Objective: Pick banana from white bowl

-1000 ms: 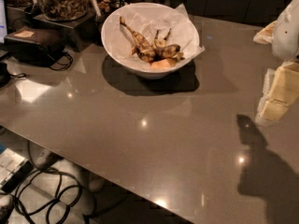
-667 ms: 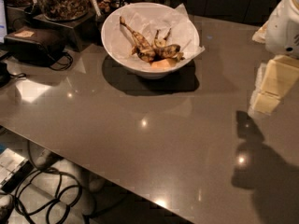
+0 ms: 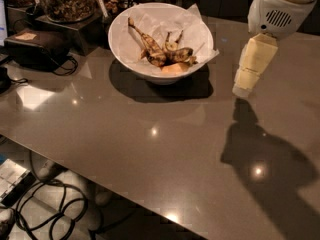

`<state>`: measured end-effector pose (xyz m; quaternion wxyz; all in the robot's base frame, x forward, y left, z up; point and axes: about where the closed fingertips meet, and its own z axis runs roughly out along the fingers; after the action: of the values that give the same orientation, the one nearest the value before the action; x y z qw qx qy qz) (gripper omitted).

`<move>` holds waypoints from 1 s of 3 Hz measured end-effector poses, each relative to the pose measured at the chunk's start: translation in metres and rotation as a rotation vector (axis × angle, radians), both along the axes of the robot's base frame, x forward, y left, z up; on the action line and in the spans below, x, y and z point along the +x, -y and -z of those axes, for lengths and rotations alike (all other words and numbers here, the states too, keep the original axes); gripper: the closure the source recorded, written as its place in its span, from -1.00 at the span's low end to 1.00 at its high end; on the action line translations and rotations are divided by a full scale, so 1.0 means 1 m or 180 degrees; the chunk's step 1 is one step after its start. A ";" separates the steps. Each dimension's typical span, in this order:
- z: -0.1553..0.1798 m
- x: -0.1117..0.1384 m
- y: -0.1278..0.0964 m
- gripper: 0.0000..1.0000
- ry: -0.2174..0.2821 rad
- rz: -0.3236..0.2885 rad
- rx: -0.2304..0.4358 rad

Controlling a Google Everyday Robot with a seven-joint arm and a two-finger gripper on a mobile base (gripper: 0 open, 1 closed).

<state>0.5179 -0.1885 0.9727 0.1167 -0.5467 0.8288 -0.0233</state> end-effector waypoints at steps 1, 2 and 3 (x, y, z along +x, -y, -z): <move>0.001 0.023 -0.009 -1.00 -0.0003 0.0150 -0.0015; -0.002 0.056 -0.025 -1.00 -0.0004 0.0264 0.0040; -0.004 0.091 -0.046 -1.00 0.0064 0.0180 0.0014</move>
Offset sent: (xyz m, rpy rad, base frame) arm 0.0676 0.0307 0.0081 -0.0062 0.1112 -0.1296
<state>0.6093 -0.1428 0.9764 0.1256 -0.5226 0.8428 -0.0302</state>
